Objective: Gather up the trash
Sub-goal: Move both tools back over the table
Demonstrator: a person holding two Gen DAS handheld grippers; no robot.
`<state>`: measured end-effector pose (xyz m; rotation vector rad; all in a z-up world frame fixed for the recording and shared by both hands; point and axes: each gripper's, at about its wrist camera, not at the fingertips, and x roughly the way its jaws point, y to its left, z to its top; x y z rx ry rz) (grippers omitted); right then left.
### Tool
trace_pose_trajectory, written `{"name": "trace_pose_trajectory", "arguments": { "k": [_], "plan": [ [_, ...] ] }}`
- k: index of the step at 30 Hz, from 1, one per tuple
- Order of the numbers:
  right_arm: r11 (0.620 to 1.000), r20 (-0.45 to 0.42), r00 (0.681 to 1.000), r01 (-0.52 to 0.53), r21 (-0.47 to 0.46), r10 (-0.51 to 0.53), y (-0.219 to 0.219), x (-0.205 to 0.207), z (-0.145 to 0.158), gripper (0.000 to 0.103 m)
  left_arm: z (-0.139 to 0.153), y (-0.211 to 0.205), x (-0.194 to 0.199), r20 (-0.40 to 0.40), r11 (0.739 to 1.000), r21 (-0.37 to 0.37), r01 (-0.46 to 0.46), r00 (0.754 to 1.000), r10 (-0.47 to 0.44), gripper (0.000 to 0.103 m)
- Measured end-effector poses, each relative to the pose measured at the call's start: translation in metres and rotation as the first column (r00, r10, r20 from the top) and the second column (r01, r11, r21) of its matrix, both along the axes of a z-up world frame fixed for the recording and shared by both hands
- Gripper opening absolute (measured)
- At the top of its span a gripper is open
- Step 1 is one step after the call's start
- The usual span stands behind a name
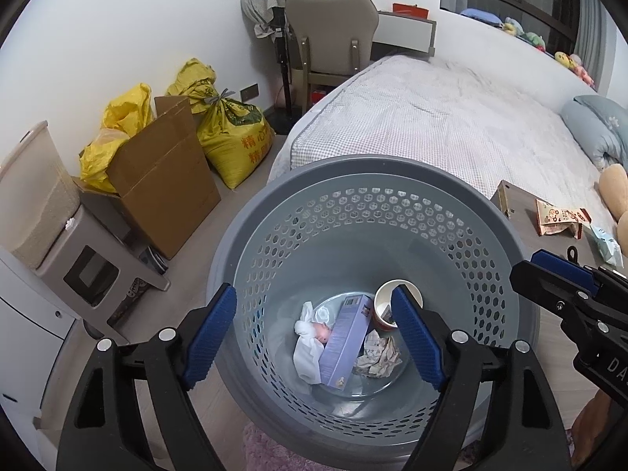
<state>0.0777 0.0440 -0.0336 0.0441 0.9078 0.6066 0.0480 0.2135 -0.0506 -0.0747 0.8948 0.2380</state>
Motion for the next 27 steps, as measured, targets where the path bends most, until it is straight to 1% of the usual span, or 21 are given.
{"name": "trace_pose_trajectory", "arguments": {
  "k": [3,8,11,12,16,21,27],
  "plan": [
    [1.000,0.005,1.000,0.008,0.004,-0.008,-0.004,-0.001,0.002,0.044,0.001,0.001,0.000,-0.002,1.000,-0.003,-0.001,1.000,0.001,0.080],
    [1.000,0.022,1.000,0.022,0.010,-0.022,-0.012,-0.006,0.007,0.044,0.003,-0.002,-0.004,0.007,1.000,-0.002,0.003,1.000,-0.003,0.084],
    [0.999,0.025,0.999,0.031,0.014,-0.031,-0.017,-0.009,0.007,0.048,0.003,-0.006,-0.006,0.008,1.000,0.001,0.007,1.000,-0.007,0.084],
    [0.999,0.026,0.999,0.034,0.016,-0.035,-0.020,-0.010,0.007,0.049,0.003,-0.008,-0.007,0.010,1.000,0.001,0.009,1.000,-0.009,0.086],
    [0.998,0.029,0.998,0.056,0.025,-0.056,-0.032,-0.013,0.008,0.049,0.006,-0.017,-0.008,0.021,1.000,0.000,0.019,1.000,-0.019,0.089],
    [0.993,0.029,0.993,0.109,0.040,-0.110,-0.060,-0.019,0.012,0.051,0.010,-0.035,-0.008,0.031,0.999,0.005,0.043,0.999,-0.043,0.090],
    [0.978,0.043,0.978,0.202,0.044,-0.204,-0.103,-0.032,0.018,0.053,0.016,-0.071,-0.004,0.054,0.994,-0.004,0.108,0.993,-0.107,0.091]
  ]
}}
